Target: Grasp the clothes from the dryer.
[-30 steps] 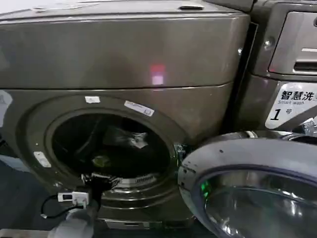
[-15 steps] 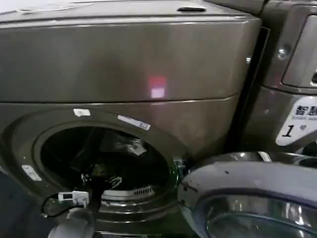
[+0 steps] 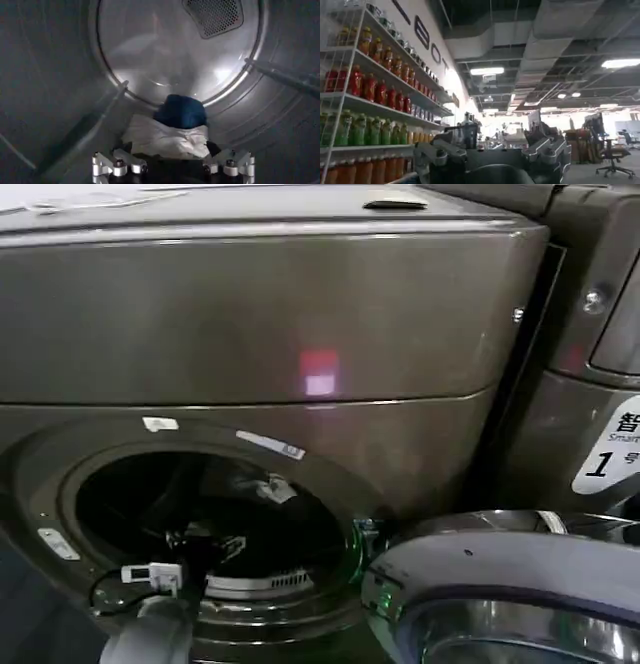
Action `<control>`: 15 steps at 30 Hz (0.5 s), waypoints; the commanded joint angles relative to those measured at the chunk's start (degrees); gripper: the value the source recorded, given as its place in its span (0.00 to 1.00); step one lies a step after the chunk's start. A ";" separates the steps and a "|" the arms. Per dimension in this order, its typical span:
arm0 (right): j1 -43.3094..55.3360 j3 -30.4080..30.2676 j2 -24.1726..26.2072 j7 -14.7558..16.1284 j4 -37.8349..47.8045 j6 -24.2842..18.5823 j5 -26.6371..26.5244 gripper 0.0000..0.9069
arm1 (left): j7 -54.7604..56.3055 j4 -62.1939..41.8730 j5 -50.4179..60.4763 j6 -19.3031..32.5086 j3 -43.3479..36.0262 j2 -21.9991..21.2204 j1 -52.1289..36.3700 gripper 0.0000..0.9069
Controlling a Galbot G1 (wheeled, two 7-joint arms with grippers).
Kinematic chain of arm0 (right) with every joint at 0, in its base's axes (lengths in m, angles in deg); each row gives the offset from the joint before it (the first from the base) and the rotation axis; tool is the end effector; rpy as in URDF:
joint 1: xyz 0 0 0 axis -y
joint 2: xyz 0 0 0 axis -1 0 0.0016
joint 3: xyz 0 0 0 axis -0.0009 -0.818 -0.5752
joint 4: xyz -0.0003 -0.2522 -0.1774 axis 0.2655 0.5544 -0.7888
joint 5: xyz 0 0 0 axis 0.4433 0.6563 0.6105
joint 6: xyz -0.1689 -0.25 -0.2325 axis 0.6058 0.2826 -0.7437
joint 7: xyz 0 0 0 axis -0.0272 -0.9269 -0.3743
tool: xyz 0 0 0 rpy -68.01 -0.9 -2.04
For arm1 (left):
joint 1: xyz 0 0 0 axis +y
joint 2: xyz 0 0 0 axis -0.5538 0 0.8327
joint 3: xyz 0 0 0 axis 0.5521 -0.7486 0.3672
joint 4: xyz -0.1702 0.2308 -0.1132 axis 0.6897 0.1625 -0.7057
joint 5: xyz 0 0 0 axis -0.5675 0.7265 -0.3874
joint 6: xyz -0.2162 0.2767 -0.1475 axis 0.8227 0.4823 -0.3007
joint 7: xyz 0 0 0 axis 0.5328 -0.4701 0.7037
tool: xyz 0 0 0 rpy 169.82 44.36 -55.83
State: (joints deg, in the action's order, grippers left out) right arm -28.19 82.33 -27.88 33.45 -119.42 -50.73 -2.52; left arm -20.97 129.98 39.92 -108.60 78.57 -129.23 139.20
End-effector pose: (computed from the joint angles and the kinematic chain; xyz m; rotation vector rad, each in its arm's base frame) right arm -0.0887 -0.4697 -0.0558 1.9194 2.0847 -0.3657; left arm 0.2690 0.0174 -0.1506 0.0312 -2.7812 -0.2249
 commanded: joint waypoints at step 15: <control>0.27 -0.51 0.37 -0.12 0.35 -0.30 0.05 1.00 | -6.68 -26.10 7.87 -2.81 0.74 1.39 -25.10 1.00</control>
State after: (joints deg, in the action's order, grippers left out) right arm -28.00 81.88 -27.61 33.37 -119.11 -50.97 -2.47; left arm -25.21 116.50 44.61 -108.60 79.41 -128.10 126.01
